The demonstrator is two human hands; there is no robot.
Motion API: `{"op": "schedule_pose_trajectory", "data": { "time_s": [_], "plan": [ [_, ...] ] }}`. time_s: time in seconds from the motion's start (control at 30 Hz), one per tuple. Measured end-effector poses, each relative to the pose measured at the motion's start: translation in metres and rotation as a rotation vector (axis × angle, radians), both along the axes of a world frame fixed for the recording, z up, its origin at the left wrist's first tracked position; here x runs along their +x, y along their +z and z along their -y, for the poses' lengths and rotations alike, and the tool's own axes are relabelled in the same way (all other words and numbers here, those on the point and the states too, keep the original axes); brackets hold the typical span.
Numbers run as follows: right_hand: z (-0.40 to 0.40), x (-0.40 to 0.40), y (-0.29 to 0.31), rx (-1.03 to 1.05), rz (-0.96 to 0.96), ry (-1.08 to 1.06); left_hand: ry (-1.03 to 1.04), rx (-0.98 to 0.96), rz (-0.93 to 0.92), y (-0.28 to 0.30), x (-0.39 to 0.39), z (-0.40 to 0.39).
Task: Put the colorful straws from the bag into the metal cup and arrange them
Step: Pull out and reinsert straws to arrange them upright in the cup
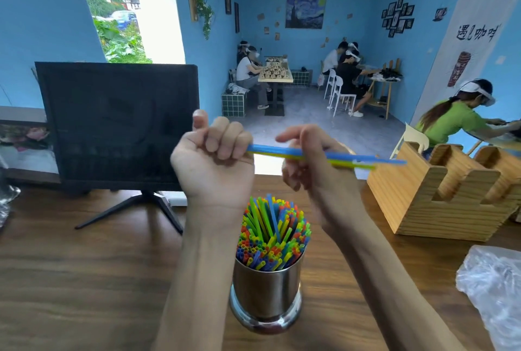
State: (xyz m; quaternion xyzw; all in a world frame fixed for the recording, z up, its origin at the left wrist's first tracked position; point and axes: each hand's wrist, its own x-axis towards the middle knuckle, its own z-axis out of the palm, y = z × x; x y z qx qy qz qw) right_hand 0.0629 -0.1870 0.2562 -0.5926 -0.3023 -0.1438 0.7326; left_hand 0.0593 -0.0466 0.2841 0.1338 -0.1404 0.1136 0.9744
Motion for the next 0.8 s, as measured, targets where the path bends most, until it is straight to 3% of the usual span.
{"op": "schedule_pose_trajectory", "data": {
  "time_s": [0.07, 0.13, 0.23, 0.3, 0.37, 0.47, 0.63, 0.7, 0.8],
  "plan": [
    [0.000, 0.005, 0.010, 0.061, -0.063, -0.144, 0.011, 0.055, -0.004, -0.002, -0.006, 0.005],
    [0.010, 0.012, 0.013, 0.114, -0.055, -0.250, 0.107, 0.267, -0.020, -0.009, -0.007, 0.000],
    [0.032, 0.020, 0.014, 0.122, -0.010, -0.423, 0.426, 0.940, -0.060, -0.028, -0.007, -0.022],
    [0.046, 0.027, 0.008, -0.031, 0.007, -0.476, 0.475, 1.332, -0.104, -0.044, -0.007, -0.039],
    [0.054, 0.033, -0.003, -0.330, 0.027, -0.455, 0.361, 1.515, -0.114, -0.058, -0.010, -0.052],
    [0.045, 0.035, -0.019, -0.685, 0.044, -0.352, 0.265, 1.643, -0.124, -0.072, -0.015, -0.055],
    [0.016, 0.029, -0.045, -1.184, 0.048, -0.217, 0.355, 1.510, -0.155, -0.074, -0.019, -0.041],
    [0.016, 0.029, -0.050, -1.026, 0.060, -0.210, 0.439, 1.474, -0.137, -0.070, -0.020, -0.041],
    [0.021, 0.030, -0.048, -0.564, 0.076, -0.210, 0.497, 1.337, -0.056, -0.059, -0.025, -0.041]
  ]
}}
